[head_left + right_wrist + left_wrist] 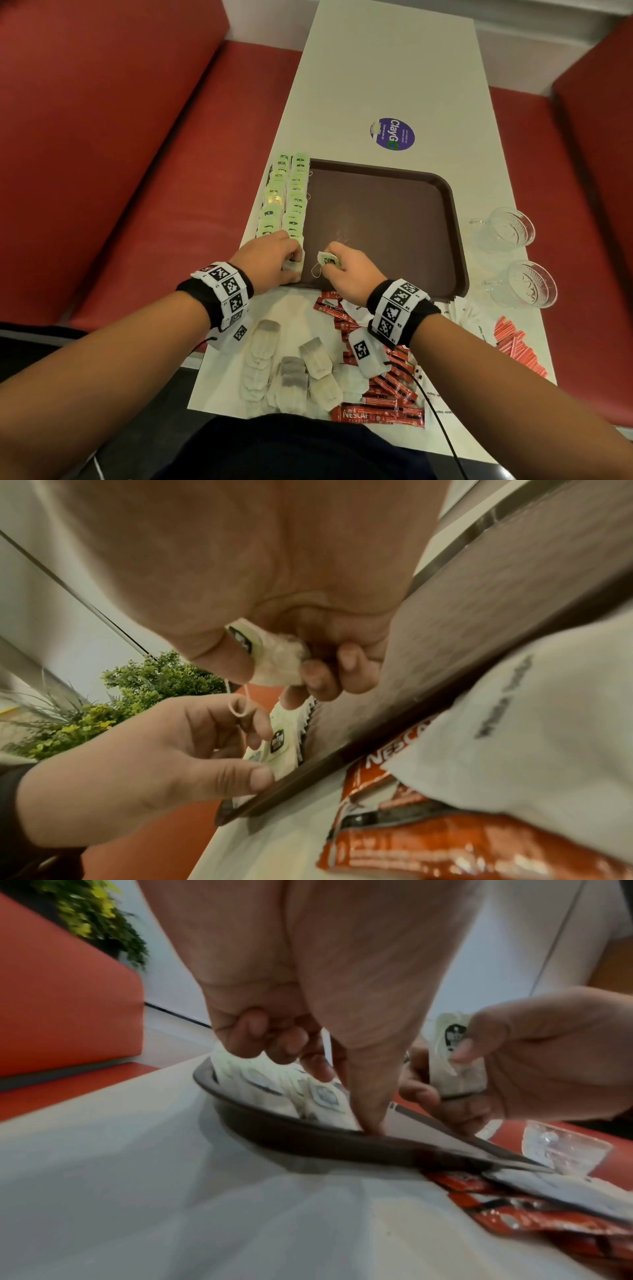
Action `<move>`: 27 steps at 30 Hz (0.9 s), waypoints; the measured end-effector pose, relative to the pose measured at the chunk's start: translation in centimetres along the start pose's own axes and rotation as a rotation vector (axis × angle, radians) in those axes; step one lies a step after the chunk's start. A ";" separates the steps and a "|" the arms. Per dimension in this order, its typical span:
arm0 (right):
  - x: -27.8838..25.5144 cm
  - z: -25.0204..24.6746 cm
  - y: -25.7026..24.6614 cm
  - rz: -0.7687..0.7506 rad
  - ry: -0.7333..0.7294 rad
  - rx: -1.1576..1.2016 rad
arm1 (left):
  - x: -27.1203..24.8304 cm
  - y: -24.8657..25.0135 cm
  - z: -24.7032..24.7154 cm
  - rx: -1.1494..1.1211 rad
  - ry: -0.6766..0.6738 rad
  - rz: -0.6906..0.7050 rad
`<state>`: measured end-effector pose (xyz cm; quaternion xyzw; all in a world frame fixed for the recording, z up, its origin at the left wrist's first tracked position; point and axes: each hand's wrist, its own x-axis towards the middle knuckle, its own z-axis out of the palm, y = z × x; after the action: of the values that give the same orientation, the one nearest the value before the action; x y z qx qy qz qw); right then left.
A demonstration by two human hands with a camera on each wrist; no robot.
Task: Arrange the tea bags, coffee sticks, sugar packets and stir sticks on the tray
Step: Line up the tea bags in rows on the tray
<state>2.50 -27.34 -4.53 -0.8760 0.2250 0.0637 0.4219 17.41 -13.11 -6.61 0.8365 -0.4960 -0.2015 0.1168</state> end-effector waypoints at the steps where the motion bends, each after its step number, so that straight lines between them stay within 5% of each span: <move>1: 0.0 0.0 0.0 0.003 0.005 -0.002 | 0.1 0.0 0.0 0.024 -0.022 0.023; 7: 0.3 0.2 0.2 -0.017 0.022 -0.030 | 0.8 -0.4 -0.5 0.090 -0.019 0.011; 14: 0.9 0.6 -0.1 -0.074 0.042 -0.051 | -0.2 1.1 -2.2 -0.288 0.079 0.160; 20: 2.1 0.8 -0.2 -0.008 -0.030 -0.071 | -0.3 0.0 -2.1 -0.448 0.177 -0.013; 27: 2.8 1.2 -0.1 0.096 -0.164 -0.257 | -0.1 -0.7 -0.2 -0.225 0.017 -0.194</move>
<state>5.11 -27.30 -6.08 -0.9028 0.2213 0.1833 0.3200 18.04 -12.64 -6.67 0.8638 -0.3861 -0.2591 0.1941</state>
